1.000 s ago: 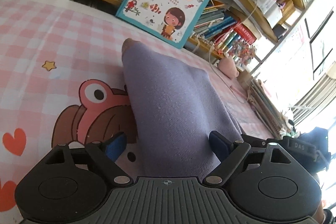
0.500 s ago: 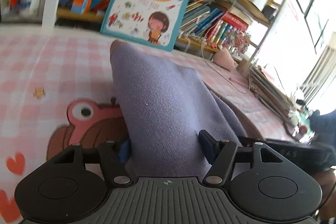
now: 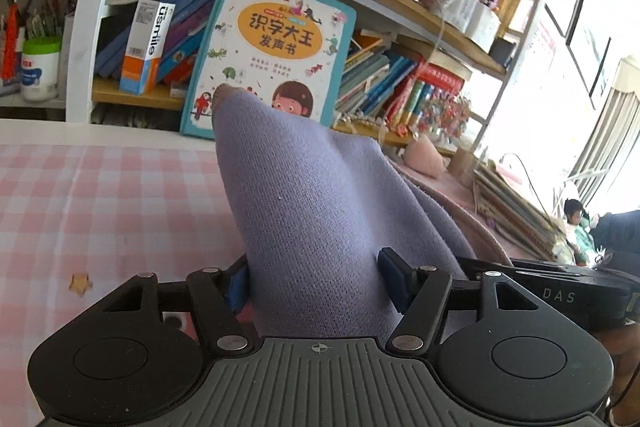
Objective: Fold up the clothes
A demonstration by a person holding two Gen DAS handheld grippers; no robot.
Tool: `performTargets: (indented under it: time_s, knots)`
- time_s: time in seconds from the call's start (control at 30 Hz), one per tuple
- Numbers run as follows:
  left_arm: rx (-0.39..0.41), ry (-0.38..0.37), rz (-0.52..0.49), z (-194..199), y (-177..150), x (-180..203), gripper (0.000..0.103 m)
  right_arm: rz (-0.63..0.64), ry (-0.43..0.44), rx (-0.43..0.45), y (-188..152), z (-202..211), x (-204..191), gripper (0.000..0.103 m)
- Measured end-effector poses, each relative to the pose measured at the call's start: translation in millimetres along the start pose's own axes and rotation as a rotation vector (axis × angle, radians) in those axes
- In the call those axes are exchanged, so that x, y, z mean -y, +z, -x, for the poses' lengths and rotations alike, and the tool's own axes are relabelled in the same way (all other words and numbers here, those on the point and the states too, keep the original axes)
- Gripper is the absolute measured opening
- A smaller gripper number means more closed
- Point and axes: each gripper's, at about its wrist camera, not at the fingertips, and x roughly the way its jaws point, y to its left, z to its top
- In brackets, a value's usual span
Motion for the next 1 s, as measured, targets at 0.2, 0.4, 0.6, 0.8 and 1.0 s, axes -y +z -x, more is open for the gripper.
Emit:
performTargets:
  time_s: [0.2,0.4,0.6,0.8,1.0]
  knots:
    - [0.001,0.017,0.041,-35.9,25.0,-24.5,0.065,0.003,-0.002,-0.017,26.3,-40.9,15.1,0.021]
    - [0.001,0.041,0.068,-69.9,41.0,-49.9,0.065,0.005,-0.009,-0.044,45.7,-83.3,29.4,0.021]
    - [-0.006,0.055,0.091,-93.3,52.6,-68.7,0.065,0.001,-0.019,-0.064,58.1,-116.6,41.4,0.021]
    - [-0.001,0.069,0.078,-106.5,58.0,-76.2,0.065,-0.008,-0.015,-0.057,59.5,-134.5,50.0,0.021]
    - [-0.009,0.083,0.065,-122.3,61.1,-78.8,0.065,-0.020,-0.035,-0.058,60.8,-148.2,59.1,0.021]
